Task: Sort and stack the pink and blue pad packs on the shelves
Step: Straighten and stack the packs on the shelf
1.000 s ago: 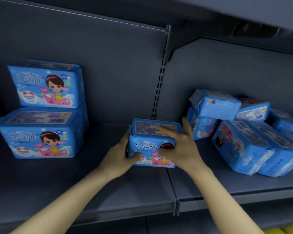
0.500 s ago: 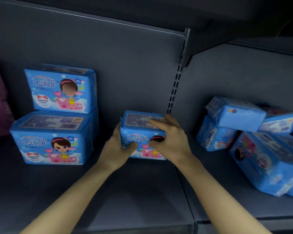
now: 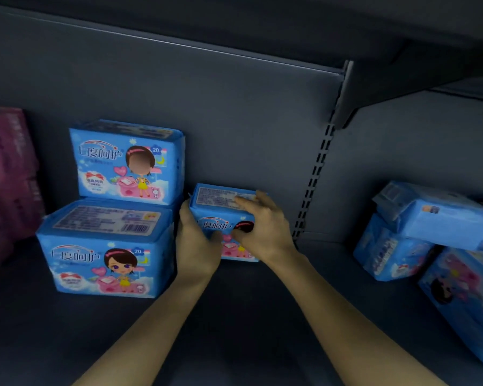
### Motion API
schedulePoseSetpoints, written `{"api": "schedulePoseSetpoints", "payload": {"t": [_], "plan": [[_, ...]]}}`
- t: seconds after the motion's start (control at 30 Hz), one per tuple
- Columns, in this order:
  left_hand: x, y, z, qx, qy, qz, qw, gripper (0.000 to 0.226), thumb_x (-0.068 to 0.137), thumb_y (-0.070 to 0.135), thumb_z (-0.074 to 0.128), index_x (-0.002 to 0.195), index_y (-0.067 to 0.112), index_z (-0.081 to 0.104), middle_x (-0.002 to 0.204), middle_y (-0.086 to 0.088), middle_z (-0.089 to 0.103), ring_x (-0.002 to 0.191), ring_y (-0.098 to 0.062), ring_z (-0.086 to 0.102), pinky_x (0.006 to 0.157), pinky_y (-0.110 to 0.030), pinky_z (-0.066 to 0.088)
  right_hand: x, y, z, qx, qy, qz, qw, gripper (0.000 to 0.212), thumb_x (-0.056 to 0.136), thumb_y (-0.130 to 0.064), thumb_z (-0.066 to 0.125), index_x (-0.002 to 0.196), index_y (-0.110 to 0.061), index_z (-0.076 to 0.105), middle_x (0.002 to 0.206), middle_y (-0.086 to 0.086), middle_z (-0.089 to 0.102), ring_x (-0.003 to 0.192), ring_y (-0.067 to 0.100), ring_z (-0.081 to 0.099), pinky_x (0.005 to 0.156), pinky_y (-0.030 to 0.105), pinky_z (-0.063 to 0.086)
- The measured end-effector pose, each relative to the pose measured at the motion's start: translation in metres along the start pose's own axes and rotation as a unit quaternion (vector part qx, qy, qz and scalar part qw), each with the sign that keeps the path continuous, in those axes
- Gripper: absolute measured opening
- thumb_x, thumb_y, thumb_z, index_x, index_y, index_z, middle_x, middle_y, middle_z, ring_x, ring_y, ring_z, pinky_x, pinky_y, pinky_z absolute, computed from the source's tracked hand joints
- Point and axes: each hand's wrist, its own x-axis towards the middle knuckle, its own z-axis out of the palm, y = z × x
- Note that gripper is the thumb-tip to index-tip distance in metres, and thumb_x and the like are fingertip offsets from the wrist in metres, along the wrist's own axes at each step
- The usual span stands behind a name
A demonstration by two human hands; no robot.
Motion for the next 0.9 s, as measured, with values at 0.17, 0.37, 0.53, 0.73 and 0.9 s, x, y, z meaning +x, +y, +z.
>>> {"api": "schedulePoseSetpoints", "payload": {"t": [0.17,0.37,0.53,0.73,0.9], "plan": [[0.006,-0.001,0.002,0.037,0.013,-0.008,0.999,0.082,0.08,-0.008,0.058,0.146,0.005,0.012,0.139,-0.017,0.04,0.128,-0.028,0.041,0.104,-0.043,0.038,0.004,-0.005,0.011,-0.076,-0.024,-0.011,0.997,0.063,0.087,-0.024,0.059,0.144,-0.027,0.032,0.15,0.005,0.025,0.137,0.035,0.017,0.108,0.038,0.032],[-0.002,0.003,-0.002,0.074,-0.028,-0.02,0.997,0.091,0.083,0.001,0.061,0.147,0.004,-0.003,0.152,-0.016,0.017,0.14,-0.027,0.019,0.112,-0.034,0.022,0.003,-0.007,0.012,-0.104,-0.029,-0.015,0.994,0.064,0.09,-0.023,0.056,0.146,-0.026,0.026,0.153,0.004,0.018,0.14,0.034,0.005,0.105,0.042,0.036],[-0.023,0.006,-0.007,0.11,-0.053,0.01,0.992,0.089,0.086,0.005,0.059,0.147,0.004,-0.005,0.154,-0.014,0.005,0.143,-0.025,0.006,0.116,-0.034,0.012,0.001,-0.008,0.011,-0.103,-0.032,-0.012,0.994,0.064,0.091,-0.024,0.056,0.146,-0.028,0.024,0.154,0.004,0.016,0.141,0.034,0.002,0.103,0.041,0.038],[-0.032,0.001,-0.01,0.128,-0.096,-0.001,0.987,0.086,0.087,0.006,0.057,0.148,0.009,-0.004,0.154,-0.016,0.001,0.143,-0.027,0.001,0.117,-0.041,0.012,0.003,-0.013,0.015,-0.105,-0.026,-0.014,0.994,0.063,0.09,-0.023,0.056,0.145,-0.028,0.027,0.153,0.006,0.017,0.14,0.034,0.004,0.103,0.043,0.038],[-0.033,0.005,-0.012,0.14,-0.123,-0.006,0.982,0.087,0.089,0.009,0.055,0.147,0.01,-0.011,0.155,-0.012,-0.009,0.144,-0.023,-0.007,0.115,-0.033,0.005,0.003,-0.017,0.019,-0.11,-0.02,-0.007,0.994,0.063,0.09,-0.022,0.056,0.145,-0.028,0.026,0.152,0.007,0.018,0.14,0.036,0.004,0.101,0.042,0.04]]}}
